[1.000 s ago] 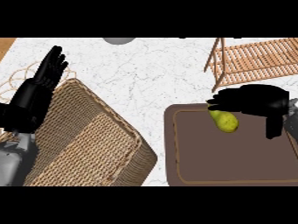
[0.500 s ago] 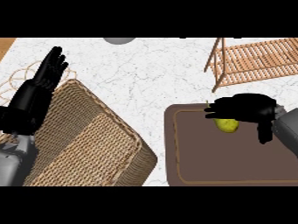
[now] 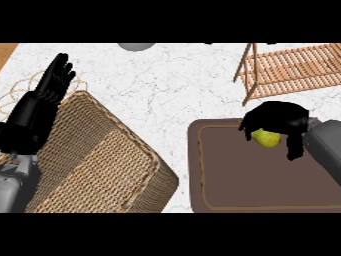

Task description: Pick the pear from the tray and place it in the tiered shelf

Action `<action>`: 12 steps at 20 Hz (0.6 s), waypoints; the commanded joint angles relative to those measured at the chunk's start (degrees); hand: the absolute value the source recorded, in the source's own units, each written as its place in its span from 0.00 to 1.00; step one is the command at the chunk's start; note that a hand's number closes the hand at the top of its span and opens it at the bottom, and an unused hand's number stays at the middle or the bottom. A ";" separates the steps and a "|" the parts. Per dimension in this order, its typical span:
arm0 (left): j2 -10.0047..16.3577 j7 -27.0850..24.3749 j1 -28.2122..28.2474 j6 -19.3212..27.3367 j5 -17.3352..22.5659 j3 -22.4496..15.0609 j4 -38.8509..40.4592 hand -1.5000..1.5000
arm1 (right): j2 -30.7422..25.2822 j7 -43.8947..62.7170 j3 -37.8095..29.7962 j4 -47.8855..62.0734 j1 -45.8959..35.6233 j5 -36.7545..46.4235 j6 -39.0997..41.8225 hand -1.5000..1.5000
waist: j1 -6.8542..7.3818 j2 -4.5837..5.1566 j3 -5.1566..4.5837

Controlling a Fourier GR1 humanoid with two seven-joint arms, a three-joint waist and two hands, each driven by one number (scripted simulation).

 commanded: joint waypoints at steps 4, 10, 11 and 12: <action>0.66 0.56 7.43 -1.93 1.61 0.61 3.49 0.50 | 3.29 -2.96 -3.83 3.58 -1.00 0.14 -8.35 1.00 | 0.17 0.82 -1.29; 1.19 1.34 7.95 -1.73 2.45 1.59 2.34 0.50 | 2.77 -10.61 -10.31 2.45 -1.15 -6.44 -9.90 1.00 | -0.41 0.51 -1.30; 0.80 1.47 6.64 -1.82 2.32 1.35 3.36 0.50 | 4.07 -11.15 -11.58 4.18 -4.03 -7.60 -8.64 1.00 | 0.21 0.83 -1.29; 1.13 1.38 6.92 -2.80 3.00 1.47 2.86 0.50 | 1.75 -13.25 -13.86 4.21 -5.29 -10.92 -3.98 1.00 | 0.00 0.68 -1.33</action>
